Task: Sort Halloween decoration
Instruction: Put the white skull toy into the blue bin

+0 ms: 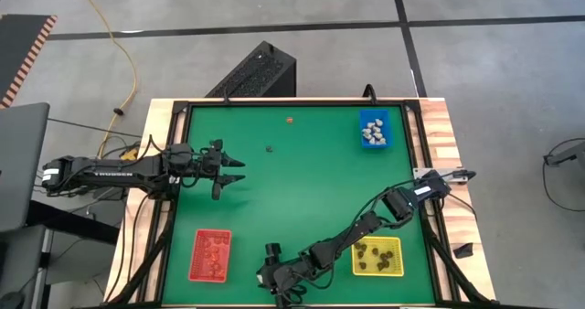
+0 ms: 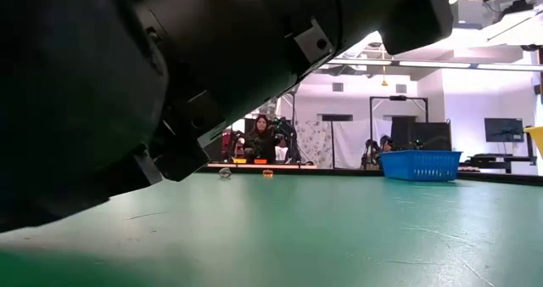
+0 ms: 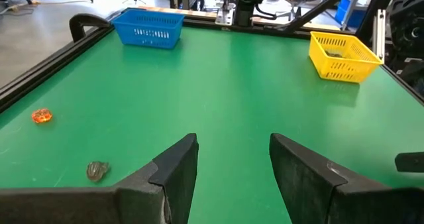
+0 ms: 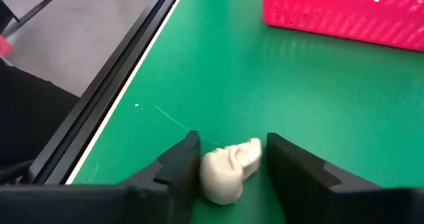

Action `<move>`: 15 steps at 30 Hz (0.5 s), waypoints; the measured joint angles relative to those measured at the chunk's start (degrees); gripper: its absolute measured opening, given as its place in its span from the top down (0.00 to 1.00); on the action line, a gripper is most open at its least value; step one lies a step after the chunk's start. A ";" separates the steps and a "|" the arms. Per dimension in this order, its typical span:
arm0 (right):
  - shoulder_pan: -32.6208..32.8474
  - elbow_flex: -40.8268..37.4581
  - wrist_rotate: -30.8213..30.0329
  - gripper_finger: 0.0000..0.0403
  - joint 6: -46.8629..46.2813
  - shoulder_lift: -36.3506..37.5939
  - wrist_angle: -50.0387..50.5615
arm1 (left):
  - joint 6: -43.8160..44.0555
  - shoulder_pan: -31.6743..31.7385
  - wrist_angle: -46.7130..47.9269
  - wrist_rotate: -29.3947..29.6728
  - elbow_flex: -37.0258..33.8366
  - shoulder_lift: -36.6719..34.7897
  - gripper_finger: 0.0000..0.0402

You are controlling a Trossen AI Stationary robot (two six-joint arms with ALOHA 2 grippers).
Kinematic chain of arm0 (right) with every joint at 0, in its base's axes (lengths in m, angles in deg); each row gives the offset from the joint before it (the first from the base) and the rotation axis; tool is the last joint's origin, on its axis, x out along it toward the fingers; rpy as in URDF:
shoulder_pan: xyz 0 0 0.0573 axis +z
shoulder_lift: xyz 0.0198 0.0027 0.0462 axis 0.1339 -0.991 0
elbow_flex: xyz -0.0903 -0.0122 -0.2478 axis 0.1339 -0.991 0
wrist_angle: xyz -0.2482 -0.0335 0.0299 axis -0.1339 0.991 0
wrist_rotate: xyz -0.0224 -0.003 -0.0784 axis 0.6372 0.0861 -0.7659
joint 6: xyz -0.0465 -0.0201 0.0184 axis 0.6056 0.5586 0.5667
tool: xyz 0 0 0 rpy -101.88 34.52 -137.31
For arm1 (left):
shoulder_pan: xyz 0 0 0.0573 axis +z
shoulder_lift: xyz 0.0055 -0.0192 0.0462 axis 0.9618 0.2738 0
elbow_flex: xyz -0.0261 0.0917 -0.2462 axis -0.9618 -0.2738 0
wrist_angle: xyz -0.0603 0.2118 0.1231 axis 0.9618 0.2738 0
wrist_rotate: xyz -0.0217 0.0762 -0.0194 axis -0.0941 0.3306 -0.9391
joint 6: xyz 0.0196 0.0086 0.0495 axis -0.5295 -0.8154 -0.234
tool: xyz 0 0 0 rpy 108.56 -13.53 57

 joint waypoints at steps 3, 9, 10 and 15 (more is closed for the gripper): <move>-0.29 -0.02 0.11 0.60 0.26 0.35 0.71 | -0.02 0.00 0.01 0.00 0.00 0.00 0.56; -0.31 -0.33 3.76 0.71 1.54 5.00 7.63 | -0.02 0.02 0.15 -0.07 0.00 0.00 0.56; -0.29 -0.39 3.82 0.71 2.01 6.86 11.18 | -0.02 0.02 0.25 -0.07 0.00 0.02 0.56; -1.15 -0.11 2.26 0.69 3.38 18.12 31.26 | -0.44 0.01 0.51 -0.10 0.02 0.01 0.56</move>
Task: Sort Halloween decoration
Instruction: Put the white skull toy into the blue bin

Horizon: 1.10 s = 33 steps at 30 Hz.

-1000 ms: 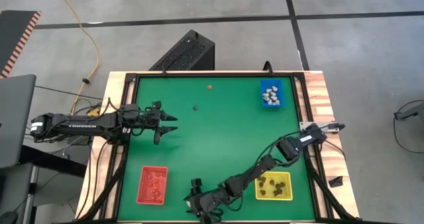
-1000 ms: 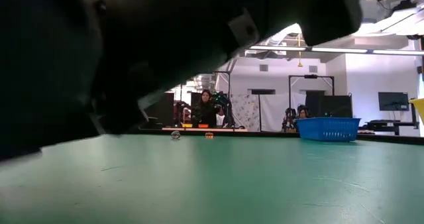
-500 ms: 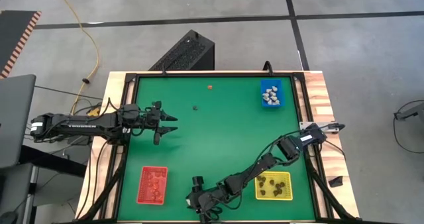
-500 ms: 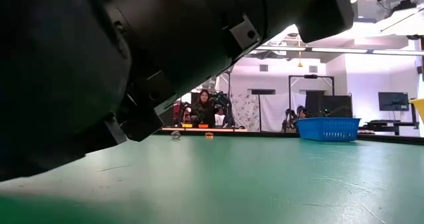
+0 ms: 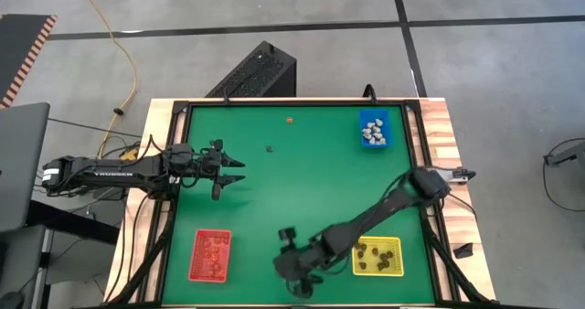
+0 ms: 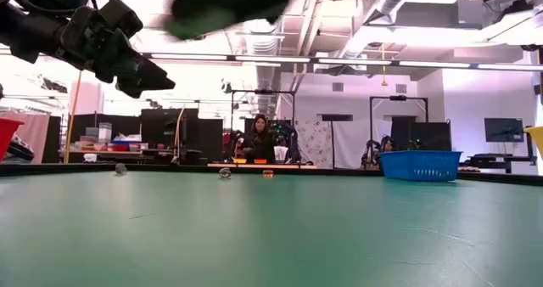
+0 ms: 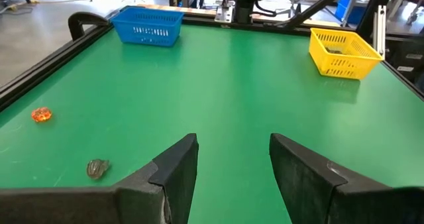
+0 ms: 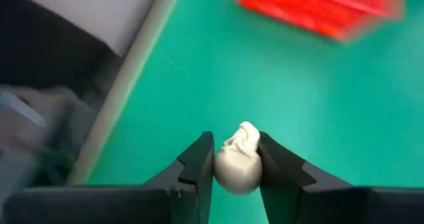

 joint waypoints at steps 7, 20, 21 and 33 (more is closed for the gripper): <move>-5.75 0.00 -8.56 0.71 -1.68 14.72 33.11 | -0.01 0.00 0.02 0.01 0.00 -0.01 0.56; -38.02 -11.78 -16.68 0.70 -6.56 34.62 61.33 | -0.89 -0.01 0.59 0.16 0.00 0.01 0.56; -41.82 -13.93 -16.34 0.70 -5.73 35.90 59.66 | -0.89 -0.01 0.68 0.18 0.00 -0.01 0.56; -72.54 -30.25 -2.03 0.62 3.04 35.93 40.64 | -1.41 -0.01 0.96 0.30 0.00 0.00 0.56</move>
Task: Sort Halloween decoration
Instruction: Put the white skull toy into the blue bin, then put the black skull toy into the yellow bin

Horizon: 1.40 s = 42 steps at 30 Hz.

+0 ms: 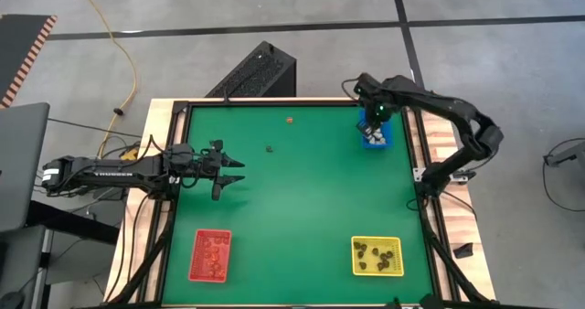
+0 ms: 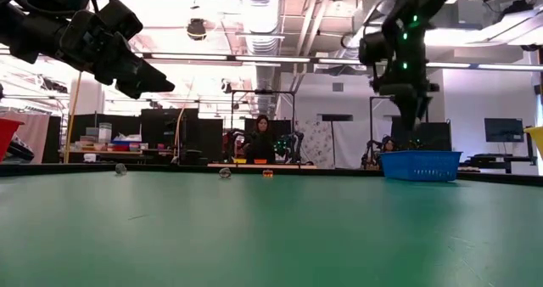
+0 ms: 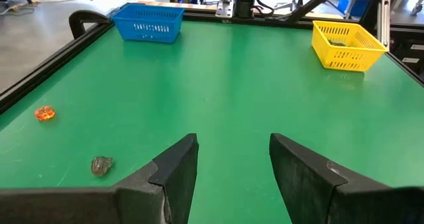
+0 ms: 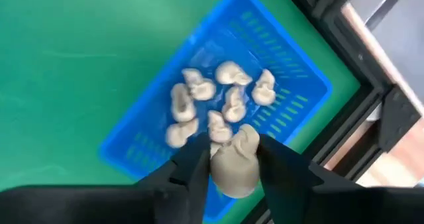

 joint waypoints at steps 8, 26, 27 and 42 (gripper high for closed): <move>-4.99 0.00 6.19 0.44 4.59 -5.68 -0.43 | -0.64 0.02 0.61 3.01 0.00 0.02 0.56; 16.24 -13.07 19.40 0.43 1.47 24.96 -24.30 | 5.33 4.61 -18.75 18.11 2.19 26.16 0.57; 19.28 -15.87 19.04 0.43 1.13 27.04 -28.88 | 6.17 5.74 -20.17 18.23 3.36 29.80 0.57; 35.67 -33.00 11.62 0.47 4.12 36.96 -50.80 | 4.05 9.81 -61.04 20.52 11.81 74.85 0.58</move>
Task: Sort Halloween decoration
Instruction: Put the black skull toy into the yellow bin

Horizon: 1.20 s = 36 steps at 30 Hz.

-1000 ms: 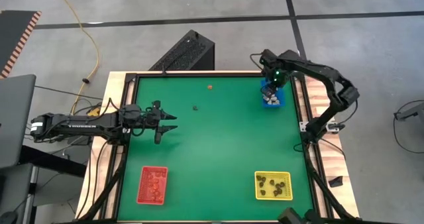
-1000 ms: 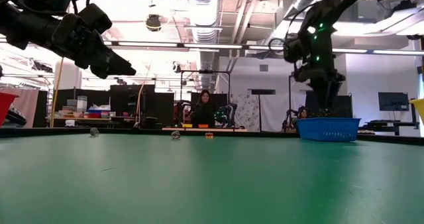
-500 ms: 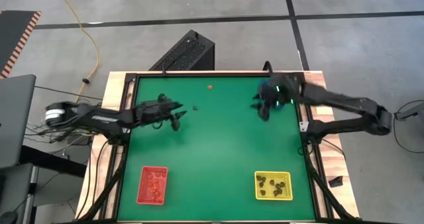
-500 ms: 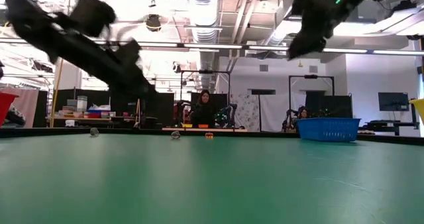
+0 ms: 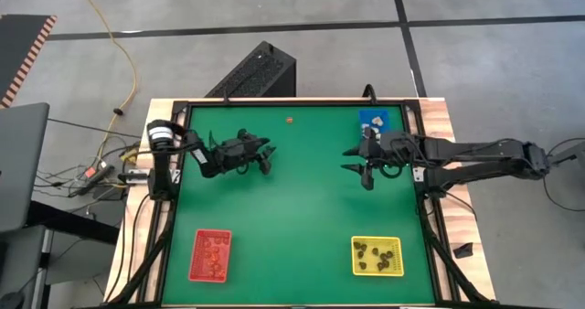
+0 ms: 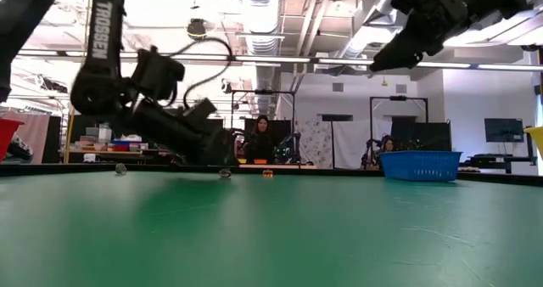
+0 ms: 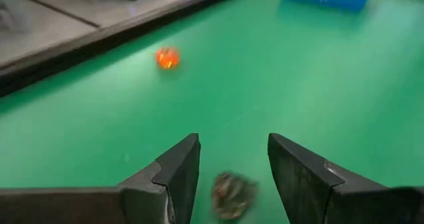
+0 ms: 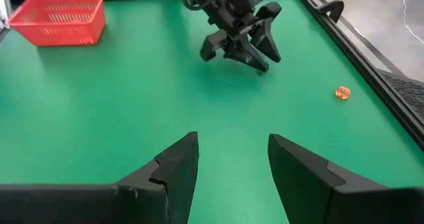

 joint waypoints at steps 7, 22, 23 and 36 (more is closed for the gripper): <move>-0.13 0.00 0.02 0.49 2.08 -0.11 1.08 | -1.34 0.03 6.11 2.31 4.05 4.51 0.58; -0.09 0.00 0.09 0.51 2.81 -0.09 1.96 | 7.67 -0.41 13.21 4.99 1.56 4.34 0.77; -0.09 0.00 0.09 0.51 2.99 -0.09 1.94 | 8.00 -0.54 13.24 5.24 1.52 4.35 0.78; 0.00 0.09 0.28 0.51 2.91 1.55 1.87 | 15.06 -5.51 -0.97 -7.50 4.78 2.50 0.78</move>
